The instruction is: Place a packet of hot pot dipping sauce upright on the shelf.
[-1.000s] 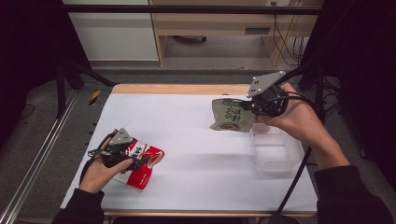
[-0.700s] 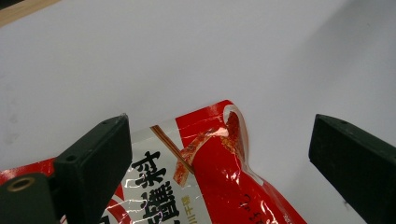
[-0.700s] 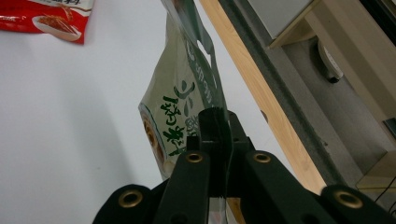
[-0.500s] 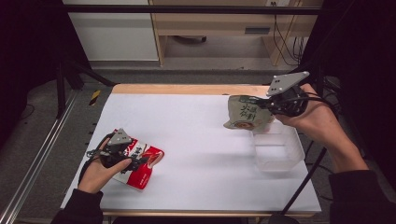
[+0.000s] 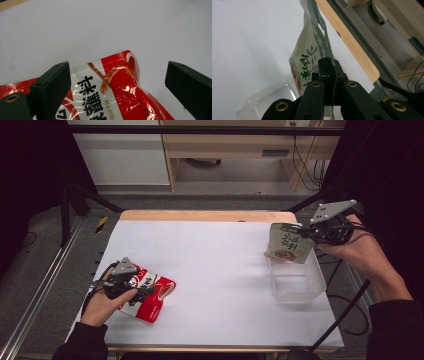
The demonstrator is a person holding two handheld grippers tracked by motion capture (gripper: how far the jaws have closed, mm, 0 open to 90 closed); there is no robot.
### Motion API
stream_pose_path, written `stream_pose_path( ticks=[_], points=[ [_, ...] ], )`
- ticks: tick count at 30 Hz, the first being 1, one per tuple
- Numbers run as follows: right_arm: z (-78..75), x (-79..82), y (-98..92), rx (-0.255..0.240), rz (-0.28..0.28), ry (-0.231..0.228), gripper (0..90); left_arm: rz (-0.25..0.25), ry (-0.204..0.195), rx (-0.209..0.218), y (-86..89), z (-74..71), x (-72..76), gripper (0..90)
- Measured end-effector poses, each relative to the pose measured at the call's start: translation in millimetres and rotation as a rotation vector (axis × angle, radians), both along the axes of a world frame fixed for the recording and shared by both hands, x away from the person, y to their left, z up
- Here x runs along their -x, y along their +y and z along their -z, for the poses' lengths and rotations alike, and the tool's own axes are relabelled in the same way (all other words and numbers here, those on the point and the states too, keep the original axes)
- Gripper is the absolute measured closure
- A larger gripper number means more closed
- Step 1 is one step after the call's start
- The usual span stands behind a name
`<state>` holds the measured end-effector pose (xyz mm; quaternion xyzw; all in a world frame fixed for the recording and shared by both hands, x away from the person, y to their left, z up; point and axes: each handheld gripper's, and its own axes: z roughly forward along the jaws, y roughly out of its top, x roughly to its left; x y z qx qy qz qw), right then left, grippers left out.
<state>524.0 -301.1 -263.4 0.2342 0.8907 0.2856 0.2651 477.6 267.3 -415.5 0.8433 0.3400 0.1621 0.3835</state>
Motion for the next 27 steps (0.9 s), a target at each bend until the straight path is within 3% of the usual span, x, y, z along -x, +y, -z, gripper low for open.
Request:
stream_pose_path(
  ticks=[8, 23, 27],
  points=[
    [13.4, -20.3, -18.8, 0.006, 0.016, 0.048, 90.0, -0.022, -0.008, 0.013, 5.7, -2.2, -1.5, 7.5],
    [33.0, -39.1, -19.9, 0.015, 0.005, 0.104, 90.0, -0.047, -0.004, 0.018, 13.1, -2.2, 2.7, 7.4],
    [41.1, -39.0, -20.5, -0.012, 0.013, 0.115, 90.0, -0.041, 0.000, 0.015, 11.8, -1.7, 2.8, 7.4]
  ],
)
